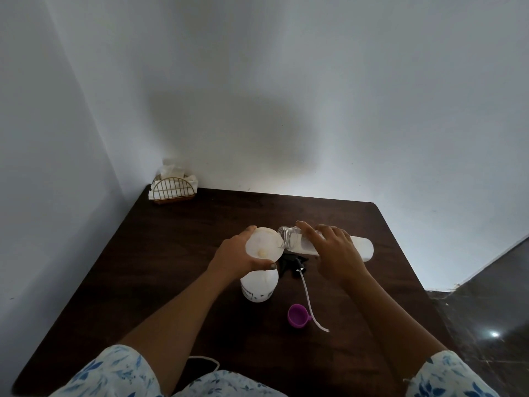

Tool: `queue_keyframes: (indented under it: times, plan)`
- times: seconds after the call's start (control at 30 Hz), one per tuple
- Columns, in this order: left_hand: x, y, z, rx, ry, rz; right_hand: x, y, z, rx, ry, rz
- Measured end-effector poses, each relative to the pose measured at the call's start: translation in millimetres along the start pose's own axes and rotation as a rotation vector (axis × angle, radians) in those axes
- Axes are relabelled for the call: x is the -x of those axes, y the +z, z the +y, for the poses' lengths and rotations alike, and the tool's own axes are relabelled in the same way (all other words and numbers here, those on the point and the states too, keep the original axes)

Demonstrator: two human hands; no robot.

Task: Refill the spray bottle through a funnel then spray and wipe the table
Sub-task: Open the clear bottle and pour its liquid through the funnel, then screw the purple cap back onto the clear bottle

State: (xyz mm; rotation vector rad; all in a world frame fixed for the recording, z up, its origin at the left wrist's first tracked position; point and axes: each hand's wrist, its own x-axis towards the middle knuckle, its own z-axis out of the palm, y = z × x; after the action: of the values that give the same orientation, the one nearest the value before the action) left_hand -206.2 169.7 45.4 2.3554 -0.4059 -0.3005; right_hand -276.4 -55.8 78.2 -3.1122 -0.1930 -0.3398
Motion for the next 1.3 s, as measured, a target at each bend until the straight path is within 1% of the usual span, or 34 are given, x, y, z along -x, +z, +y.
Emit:
queue_keyframes:
  times: [0.13, 0.27, 0.4, 0.47, 0.53, 0.6, 0.67, 0.73, 0.8, 0.87, 0.97, 1.03, 1.1, 1.17, 1.23, 1.3]
  plan:
    - [2.5, -1.6, 0.4, -0.041, 0.0, 0.005, 2.8, 2.5, -4.4, -0.087, 0.032, -0.001]
    - [5.8, -2.2, 2.0, -0.157, 0.018, 0.021, 6.5, 7.3, -9.4, -0.187, 0.069, 0.02]
    - [9.7, -3.2, 5.0, -0.263, 0.012, 0.036, 11.0, 13.2, -14.5, -0.27, 0.111, 0.005]
    - [11.6, -3.1, 5.0, -0.373, 0.024, 0.083, 12.9, 16.0, -16.8, -0.308, 0.138, -0.003]
    - [13.1, -2.8, 6.0, -0.496, 0.049, 0.167, 15.0, 18.6, -19.1, -0.36, 0.175, 0.002]
    - [14.9, -3.3, 10.0, -0.516, 0.092, 0.25, 17.0, 20.2, -20.9, -0.422, 0.21, 0.014]
    - [16.7, -2.8, 16.5, -0.443, 0.199, 0.321, 18.9, 19.7, -22.1, -0.498, 0.239, 0.027]
    - [19.9, -0.5, 27.2, -0.315, 0.338, 0.352, 21.2, 17.1, -23.0, -0.584, 0.254, 0.053]
    - [23.6, 3.7, 41.6, -0.197, 0.436, 0.336, 24.1, 12.2, -24.6, -0.657, 0.249, 0.102]
    - [27.2, 7.8, 57.6, -0.08, 0.486, 0.301, 27.3, 6.0, -25.9, -0.717, 0.243, 0.133]
    - [31.6, 11.6, 77.4, 0.129, 0.508, 0.221, 32.2, -3.1, -28.1, -0.802, 0.213, 0.142]
    - [33.5, 13.4, 84.6, 0.288, 0.459, 0.115, 34.1, -7.3, -32.7, -0.831, 0.185, 0.143]
    - [33.1, 16.2, 92.4, 0.398, 0.405, 0.035, 37.0, -11.1, -34.0, -0.858, 0.18, 0.164]
    - [31.7, 17.2, 97.5, 0.455, 0.382, 0.021, 39.1, -14.1, -33.2, -0.897, 0.175, 0.186]
    - [30.0, 16.4, 100.8, 0.456, 0.372, 0.025, 42.4, -14.5, -29.7, -0.957, 0.162, 0.164]
    - [29.6, 16.8, 102.8, 0.442, 0.375, 0.041, 50.1, -5.9, -21.5, -1.115, 0.187, 0.117]
